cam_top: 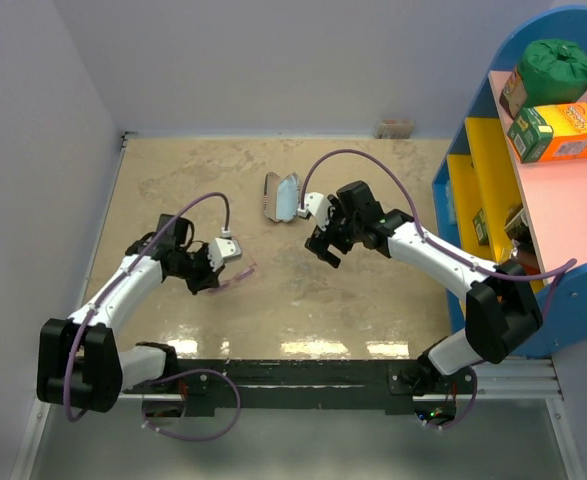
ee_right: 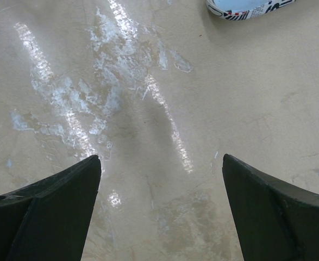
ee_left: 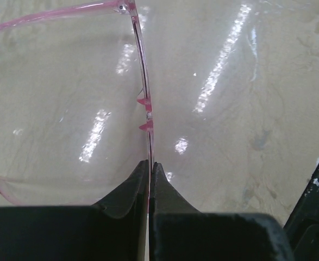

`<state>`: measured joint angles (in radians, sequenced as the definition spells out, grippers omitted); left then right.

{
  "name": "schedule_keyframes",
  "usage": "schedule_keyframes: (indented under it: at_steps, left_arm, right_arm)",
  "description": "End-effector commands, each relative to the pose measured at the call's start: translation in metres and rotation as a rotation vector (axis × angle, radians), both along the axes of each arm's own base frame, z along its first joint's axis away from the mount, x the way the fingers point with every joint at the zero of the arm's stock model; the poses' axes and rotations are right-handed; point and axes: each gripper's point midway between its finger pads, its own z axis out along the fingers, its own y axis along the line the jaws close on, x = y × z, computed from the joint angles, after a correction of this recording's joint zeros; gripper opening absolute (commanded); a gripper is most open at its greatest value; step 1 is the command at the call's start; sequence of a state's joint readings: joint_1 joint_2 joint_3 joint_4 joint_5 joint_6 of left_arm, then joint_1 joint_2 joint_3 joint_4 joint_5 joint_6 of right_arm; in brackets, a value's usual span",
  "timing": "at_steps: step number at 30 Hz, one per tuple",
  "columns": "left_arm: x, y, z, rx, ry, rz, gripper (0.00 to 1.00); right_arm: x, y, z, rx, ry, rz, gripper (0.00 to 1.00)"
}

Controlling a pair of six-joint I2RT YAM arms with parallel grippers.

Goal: Organize the sunglasses

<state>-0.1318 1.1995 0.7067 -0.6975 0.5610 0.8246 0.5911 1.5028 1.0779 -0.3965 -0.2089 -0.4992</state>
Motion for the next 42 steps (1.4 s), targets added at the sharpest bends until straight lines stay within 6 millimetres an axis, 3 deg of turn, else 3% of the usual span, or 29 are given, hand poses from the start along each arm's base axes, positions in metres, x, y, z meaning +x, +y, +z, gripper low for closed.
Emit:
schedule_keyframes:
  at_steps: [1,9,15,22,25,28,36,42]
  left_arm:
    - [0.006,-0.026,0.017,-0.052,-0.036,-0.069,0.00]
    - [0.001,-0.057,0.066,-0.219,-0.109,-0.184,0.00]
    - [-0.016,-0.078,0.082,-0.285,-0.088,-0.277,0.00]
    - [-0.025,-0.091,0.086,-0.316,-0.065,-0.329,0.00]
    - [-0.027,-0.092,0.086,-0.313,-0.067,-0.336,0.00]
    - [-0.028,-0.093,0.091,-0.320,-0.082,-0.341,0.00]
    - [-0.024,-0.093,0.100,-0.327,-0.157,-0.325,0.00]
    - [-0.019,-0.092,0.105,-0.321,-0.199,-0.306,0.00]
  right_arm:
    - [-0.011,0.013,0.030,0.093,-0.020,0.079,0.95]
    - [-0.037,0.034,0.027,0.176,0.106,0.208,0.95]
    - [-0.044,0.048,0.025,0.231,0.187,0.243,0.95]
    - [-0.055,0.064,0.047,0.315,0.284,0.298,0.96]
    - [-0.055,0.072,0.067,0.363,0.358,0.340,0.96]
    - [-0.050,0.075,0.074,0.413,0.472,0.347,0.95]
    - [-0.054,0.082,0.051,0.466,0.746,0.324,0.88]
    - [-0.065,0.089,0.054,0.530,0.860,0.382,0.86]
